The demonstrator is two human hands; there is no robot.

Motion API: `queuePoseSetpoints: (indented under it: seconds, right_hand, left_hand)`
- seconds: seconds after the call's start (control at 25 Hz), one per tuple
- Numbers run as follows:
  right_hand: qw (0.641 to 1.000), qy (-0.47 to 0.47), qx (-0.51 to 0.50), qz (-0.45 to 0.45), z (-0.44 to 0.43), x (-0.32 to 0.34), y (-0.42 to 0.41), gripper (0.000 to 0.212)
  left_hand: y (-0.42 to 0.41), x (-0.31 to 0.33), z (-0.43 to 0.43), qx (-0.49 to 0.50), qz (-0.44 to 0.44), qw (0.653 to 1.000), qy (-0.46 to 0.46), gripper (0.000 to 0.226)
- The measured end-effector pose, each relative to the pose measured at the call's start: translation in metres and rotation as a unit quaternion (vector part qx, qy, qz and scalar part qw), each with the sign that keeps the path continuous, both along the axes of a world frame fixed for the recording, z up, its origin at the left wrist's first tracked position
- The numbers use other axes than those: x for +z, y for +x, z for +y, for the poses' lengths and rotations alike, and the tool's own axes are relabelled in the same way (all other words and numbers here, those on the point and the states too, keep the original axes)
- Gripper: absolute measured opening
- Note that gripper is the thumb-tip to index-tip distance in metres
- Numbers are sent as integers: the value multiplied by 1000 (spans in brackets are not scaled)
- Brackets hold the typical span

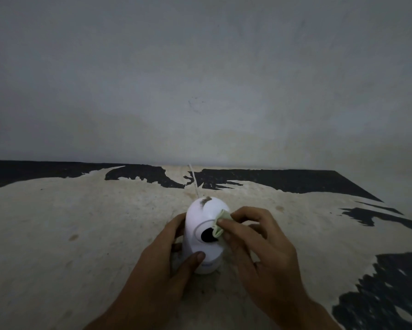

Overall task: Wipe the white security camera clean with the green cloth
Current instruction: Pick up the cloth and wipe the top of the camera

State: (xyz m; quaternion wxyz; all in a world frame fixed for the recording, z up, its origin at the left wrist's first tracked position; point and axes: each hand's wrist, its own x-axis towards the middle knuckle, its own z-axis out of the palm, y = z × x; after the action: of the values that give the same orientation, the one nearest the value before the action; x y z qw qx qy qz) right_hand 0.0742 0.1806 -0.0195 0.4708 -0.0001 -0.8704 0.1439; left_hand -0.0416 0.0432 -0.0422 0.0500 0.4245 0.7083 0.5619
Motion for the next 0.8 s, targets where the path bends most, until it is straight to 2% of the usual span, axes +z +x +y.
queuePoseSetpoints:
  seconds: [0.16,0.4,0.56,0.68,0.8]
  right_hand:
    - [999,14,-29,11,8,1,5,26]
    - [998,-42,-21,32,-12,-1,-5,38]
    - [991,-110,-36,68,-10,0,-9,32]
    - [997,-36,-60,43,-22,0,-13,36]
    - [987,51,-148,21,-25,1,-15,44]
  left_hand:
    - [-2,-3,-2,-13,10,1000,-3,59]
    - [1,2,0,17,-10,1000,-11,64]
    - [0,1,0,6,0,1000,-26,65]
    - [2,5,-1,32,-17,998,-53,61]
    - [5,4,-3,-1,-4,1000,-23,55]
